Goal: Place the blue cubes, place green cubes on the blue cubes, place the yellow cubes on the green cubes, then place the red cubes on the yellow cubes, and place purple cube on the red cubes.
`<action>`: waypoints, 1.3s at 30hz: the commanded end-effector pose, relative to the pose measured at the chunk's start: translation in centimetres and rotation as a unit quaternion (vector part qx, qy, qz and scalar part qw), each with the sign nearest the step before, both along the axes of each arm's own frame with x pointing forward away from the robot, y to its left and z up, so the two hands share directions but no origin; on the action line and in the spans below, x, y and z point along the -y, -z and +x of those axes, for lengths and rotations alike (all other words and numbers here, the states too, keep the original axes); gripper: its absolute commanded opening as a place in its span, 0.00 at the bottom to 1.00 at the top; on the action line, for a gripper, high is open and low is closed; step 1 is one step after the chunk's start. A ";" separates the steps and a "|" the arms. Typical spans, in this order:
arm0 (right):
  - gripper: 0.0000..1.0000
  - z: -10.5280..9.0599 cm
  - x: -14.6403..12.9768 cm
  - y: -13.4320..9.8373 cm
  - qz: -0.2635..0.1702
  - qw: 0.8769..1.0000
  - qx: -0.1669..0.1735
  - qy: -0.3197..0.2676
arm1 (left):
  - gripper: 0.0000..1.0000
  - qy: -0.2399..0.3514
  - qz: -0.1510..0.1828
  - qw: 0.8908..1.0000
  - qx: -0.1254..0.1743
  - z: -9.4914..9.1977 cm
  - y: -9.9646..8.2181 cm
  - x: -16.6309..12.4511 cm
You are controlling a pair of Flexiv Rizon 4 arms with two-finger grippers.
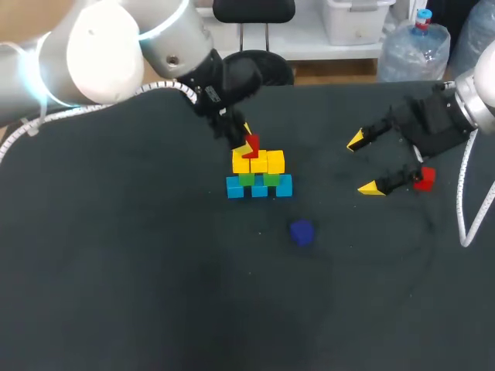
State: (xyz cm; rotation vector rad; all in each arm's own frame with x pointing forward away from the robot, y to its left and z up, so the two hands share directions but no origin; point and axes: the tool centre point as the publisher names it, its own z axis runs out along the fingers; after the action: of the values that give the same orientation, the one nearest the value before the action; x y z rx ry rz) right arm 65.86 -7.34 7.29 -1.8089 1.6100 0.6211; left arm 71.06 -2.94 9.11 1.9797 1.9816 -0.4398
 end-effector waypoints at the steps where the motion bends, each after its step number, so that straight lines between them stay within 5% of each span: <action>1: 1.00 0.1 0.0 0.1 0.001 1.000 0.000 -0.001 | 0.00 0.002 0.002 1.000 -0.005 0.5 0.1 0.1; 39: 1.00 0.1 0.0 0.1 0.001 1.000 0.000 -0.001 | 0.00 0.001 0.005 1.000 -0.009 0.3 0.3 -0.2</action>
State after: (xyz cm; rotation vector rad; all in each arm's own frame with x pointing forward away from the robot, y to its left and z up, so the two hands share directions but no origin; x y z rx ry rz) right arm 65.86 -7.34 7.29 -1.8089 1.6100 0.6211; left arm 71.23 -2.76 8.77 1.9881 1.9943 -0.4507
